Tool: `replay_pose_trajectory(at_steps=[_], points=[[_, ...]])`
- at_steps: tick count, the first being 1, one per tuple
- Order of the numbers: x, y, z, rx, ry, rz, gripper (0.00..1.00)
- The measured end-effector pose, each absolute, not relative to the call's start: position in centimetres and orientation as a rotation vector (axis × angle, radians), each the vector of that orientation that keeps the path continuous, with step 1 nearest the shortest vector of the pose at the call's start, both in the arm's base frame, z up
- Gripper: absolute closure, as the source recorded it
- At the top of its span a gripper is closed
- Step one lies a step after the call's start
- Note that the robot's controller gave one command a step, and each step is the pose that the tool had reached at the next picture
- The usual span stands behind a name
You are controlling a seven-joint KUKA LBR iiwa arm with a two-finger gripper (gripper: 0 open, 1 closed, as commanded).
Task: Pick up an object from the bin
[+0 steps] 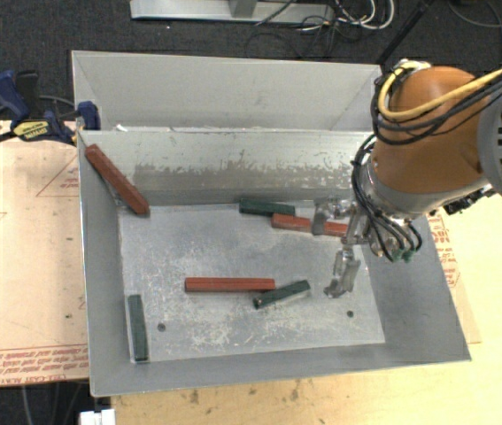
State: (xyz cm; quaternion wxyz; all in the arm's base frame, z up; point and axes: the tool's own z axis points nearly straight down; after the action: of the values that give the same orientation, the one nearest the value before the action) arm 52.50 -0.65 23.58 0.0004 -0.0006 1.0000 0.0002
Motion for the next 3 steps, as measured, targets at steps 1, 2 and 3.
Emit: replay_pose_trajectory(at_steps=[1, 2, 3], points=[[52.6, 0.3, 12.3, -0.423, 3.118, 0.003, 0.00], [57.6, 2.8, 6.7, -0.550, 3.091, 0.003, 0.00], [54.5, 6.8, 7.0, -0.770, 3.046, 0.005, 0.00]])
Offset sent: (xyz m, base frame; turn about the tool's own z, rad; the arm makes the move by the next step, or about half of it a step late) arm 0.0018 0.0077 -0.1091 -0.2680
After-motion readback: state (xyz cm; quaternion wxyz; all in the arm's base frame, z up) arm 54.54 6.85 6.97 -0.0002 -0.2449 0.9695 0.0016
